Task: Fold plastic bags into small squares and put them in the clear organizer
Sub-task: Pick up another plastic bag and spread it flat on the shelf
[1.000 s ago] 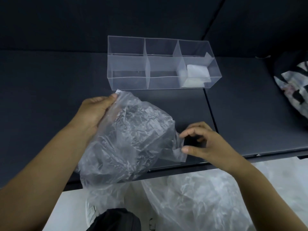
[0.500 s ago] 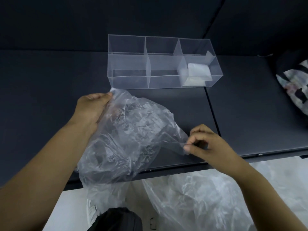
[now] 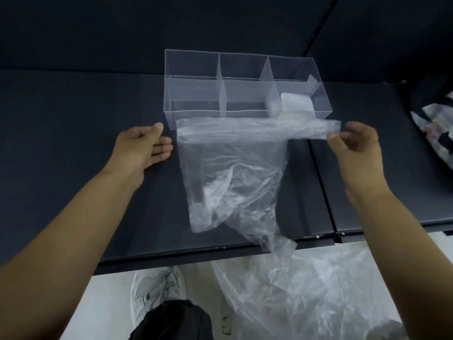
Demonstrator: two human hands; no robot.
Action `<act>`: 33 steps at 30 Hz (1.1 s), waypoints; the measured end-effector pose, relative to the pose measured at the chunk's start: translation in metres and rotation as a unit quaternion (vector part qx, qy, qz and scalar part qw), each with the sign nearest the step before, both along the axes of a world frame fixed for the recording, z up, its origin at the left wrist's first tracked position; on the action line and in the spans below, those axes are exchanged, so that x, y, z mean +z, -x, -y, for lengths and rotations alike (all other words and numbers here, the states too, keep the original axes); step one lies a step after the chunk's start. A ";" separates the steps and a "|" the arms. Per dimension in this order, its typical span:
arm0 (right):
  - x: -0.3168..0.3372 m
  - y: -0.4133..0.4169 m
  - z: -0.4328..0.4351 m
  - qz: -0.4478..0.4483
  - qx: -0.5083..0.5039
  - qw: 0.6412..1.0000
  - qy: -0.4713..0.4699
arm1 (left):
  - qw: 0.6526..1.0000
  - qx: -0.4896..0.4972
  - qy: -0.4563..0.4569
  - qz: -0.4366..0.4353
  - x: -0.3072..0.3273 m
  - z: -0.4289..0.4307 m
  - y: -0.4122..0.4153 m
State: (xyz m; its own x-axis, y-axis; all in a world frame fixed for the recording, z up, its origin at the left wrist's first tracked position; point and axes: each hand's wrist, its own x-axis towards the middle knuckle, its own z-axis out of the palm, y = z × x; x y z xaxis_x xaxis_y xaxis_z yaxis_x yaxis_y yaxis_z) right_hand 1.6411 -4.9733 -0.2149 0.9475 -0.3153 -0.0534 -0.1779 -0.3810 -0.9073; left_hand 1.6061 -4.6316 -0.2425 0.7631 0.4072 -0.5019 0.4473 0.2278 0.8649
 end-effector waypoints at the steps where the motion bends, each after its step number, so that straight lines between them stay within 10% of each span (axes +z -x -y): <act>1: 0.004 0.013 -0.003 -0.006 0.030 0.999 0.015 | 1.000 -0.013 0.005 -0.012 0.002 -0.001 0.010; 7: 0.014 0.124 -0.004 -0.153 0.228 0.961 0.026 | 0.986 -0.120 0.056 -0.101 0.011 0.026 0.096; 24: -0.018 0.122 0.031 -0.193 -0.069 0.978 -0.042 | 0.983 -0.121 0.035 -0.132 0.003 0.035 0.108; 33: -0.011 0.110 0.036 -0.173 -0.013 0.924 0.340 | 0.924 -0.302 -0.134 -0.190 0.013 0.013 0.131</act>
State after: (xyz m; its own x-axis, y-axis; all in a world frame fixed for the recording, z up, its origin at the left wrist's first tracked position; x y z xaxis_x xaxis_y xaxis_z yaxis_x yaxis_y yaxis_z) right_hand 1.5310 -5.0093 -0.2262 0.9023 -0.4104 -0.1320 -0.4300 -0.8339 -0.3461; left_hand 1.4753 -4.6445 -0.2291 0.6814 0.1132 -0.7231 0.7058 -0.3630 0.6084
